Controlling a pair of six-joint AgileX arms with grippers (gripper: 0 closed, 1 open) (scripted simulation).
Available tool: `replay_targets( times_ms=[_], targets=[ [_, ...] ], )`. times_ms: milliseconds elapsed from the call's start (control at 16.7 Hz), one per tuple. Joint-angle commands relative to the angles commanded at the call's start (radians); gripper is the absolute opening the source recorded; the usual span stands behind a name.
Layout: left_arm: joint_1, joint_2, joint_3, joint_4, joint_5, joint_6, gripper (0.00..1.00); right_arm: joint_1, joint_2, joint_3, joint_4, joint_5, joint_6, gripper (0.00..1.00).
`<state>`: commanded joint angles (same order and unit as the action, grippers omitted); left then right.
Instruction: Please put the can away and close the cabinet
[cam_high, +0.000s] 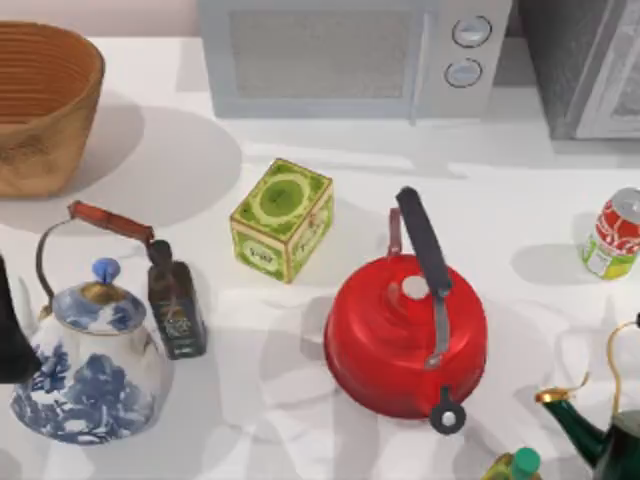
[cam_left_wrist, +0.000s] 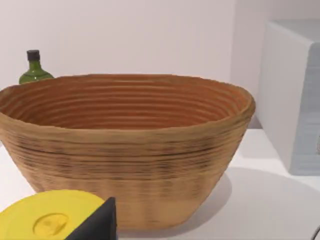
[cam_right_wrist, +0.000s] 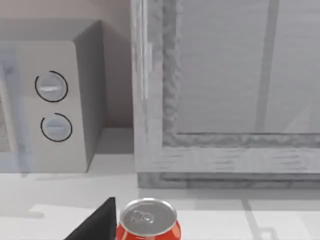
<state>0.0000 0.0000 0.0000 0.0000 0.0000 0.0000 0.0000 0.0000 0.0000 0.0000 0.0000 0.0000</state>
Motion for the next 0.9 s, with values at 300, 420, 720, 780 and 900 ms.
replay_targets(
  times_ms=[300, 420, 720, 780, 900],
  targets=[
    [0.000, 0.000, 0.000, 0.000, 0.000, 0.000, 1.00, 0.024, 0.066, 0.057, 0.024, 0.019, 0.028, 1.00],
    [0.000, 0.000, 0.000, 0.000, 0.000, 0.000, 1.00, 0.053, 0.161, 0.128, 0.051, 0.042, 0.059, 1.00],
    [0.000, 0.000, 0.000, 0.000, 0.000, 0.000, 1.00, 0.130, 0.573, 0.355, 0.114, 0.102, 0.139, 1.00],
    [0.000, 0.000, 0.000, 0.000, 0.000, 0.000, 1.00, 0.142, 0.676, 0.400, 0.122, 0.112, 0.150, 1.00],
    [0.000, 0.000, 0.000, 0.000, 0.000, 0.000, 1.00, 0.161, 0.885, 0.477, 0.131, 0.128, 0.166, 1.00]
  ],
)
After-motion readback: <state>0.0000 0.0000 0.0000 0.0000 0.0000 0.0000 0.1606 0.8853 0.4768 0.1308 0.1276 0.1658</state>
